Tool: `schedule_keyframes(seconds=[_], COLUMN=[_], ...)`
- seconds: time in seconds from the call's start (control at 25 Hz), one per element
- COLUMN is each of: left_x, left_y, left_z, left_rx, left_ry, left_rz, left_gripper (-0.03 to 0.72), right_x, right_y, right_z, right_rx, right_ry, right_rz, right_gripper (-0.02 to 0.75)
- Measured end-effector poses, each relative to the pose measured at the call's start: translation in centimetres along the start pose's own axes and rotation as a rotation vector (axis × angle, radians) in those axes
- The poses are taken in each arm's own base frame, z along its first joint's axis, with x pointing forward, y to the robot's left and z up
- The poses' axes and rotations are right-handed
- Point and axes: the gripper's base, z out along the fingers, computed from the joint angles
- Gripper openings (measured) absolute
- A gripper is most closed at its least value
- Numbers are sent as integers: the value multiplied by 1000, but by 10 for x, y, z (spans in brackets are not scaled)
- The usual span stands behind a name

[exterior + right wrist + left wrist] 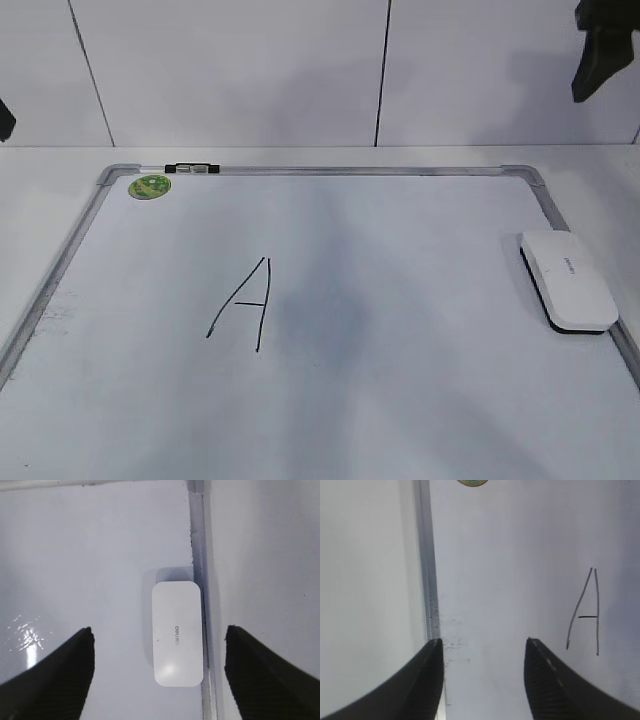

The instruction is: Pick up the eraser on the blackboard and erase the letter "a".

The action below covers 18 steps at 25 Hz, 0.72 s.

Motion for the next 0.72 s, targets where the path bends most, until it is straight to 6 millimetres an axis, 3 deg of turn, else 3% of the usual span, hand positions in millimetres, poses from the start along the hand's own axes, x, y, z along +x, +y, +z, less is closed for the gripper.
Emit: schedule_keyframes(seconds=[0.36,0.56,0.72], left_x=[23,37,61], left_y=[-31,-42,-55], left_z=[-58,-87,-126], left_rx=[119,131,134], left_ry=[-103,-184,-294], left_rz=[22,70,119], left_gripper=[388,367,349], right_x=[28,60,95], right_y=[-4,-7,-10], right_z=[-91,-150,-189], right_rx=[-53,-109,-155], right_ry=[-201,-350,-450], right_rz=[11,18,16], right_gripper=[552,549,548])
